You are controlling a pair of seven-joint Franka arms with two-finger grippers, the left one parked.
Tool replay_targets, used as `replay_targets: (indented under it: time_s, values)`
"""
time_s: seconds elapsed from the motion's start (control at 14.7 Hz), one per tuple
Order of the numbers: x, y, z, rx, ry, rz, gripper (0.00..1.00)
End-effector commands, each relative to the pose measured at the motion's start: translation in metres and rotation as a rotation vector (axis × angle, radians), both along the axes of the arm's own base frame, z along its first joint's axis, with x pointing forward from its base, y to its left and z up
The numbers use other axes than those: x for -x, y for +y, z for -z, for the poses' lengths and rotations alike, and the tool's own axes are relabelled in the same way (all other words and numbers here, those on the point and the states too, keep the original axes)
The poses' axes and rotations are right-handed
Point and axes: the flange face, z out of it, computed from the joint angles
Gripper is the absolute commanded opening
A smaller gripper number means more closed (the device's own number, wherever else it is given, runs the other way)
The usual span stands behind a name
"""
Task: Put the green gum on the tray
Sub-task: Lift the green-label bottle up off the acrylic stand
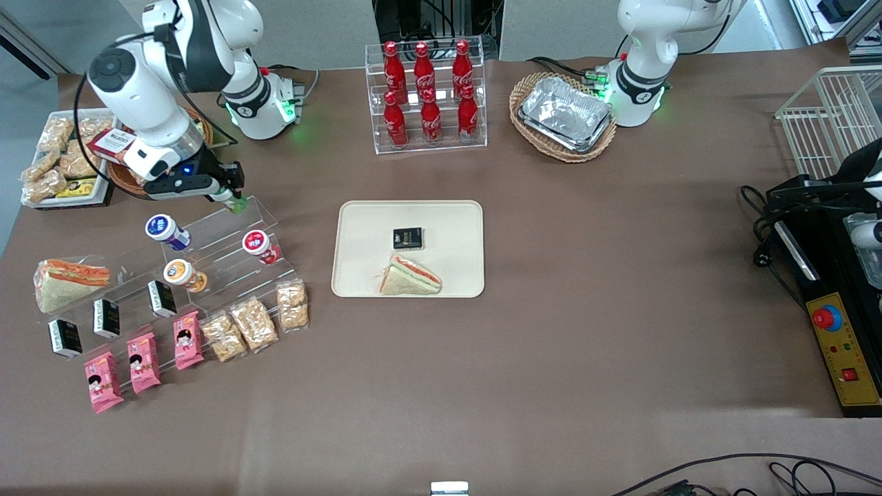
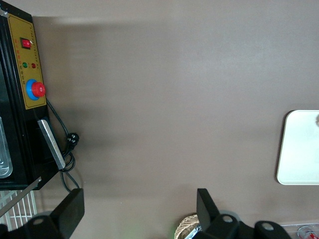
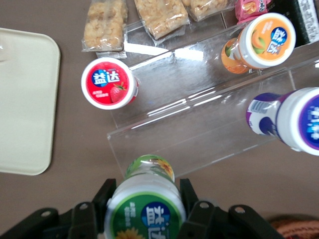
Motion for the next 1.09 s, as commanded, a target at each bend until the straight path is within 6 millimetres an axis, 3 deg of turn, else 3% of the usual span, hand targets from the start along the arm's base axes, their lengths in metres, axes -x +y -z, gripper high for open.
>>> replay_targets:
  time_s: [0.0, 0.41, 0.68, 1.02]
  values:
    - [-0.016, -0.002, -0.063, -0.020, 0.055, -0.001, 0.49]
    - [-0.018, -0.001, -0.176, -0.037, 0.107, 0.004, 0.49]
    - [-0.015, 0.017, -0.212, -0.085, 0.100, 0.039, 0.49]
    - [-0.005, 0.107, -0.219, -0.100, 0.093, 0.146, 0.49]
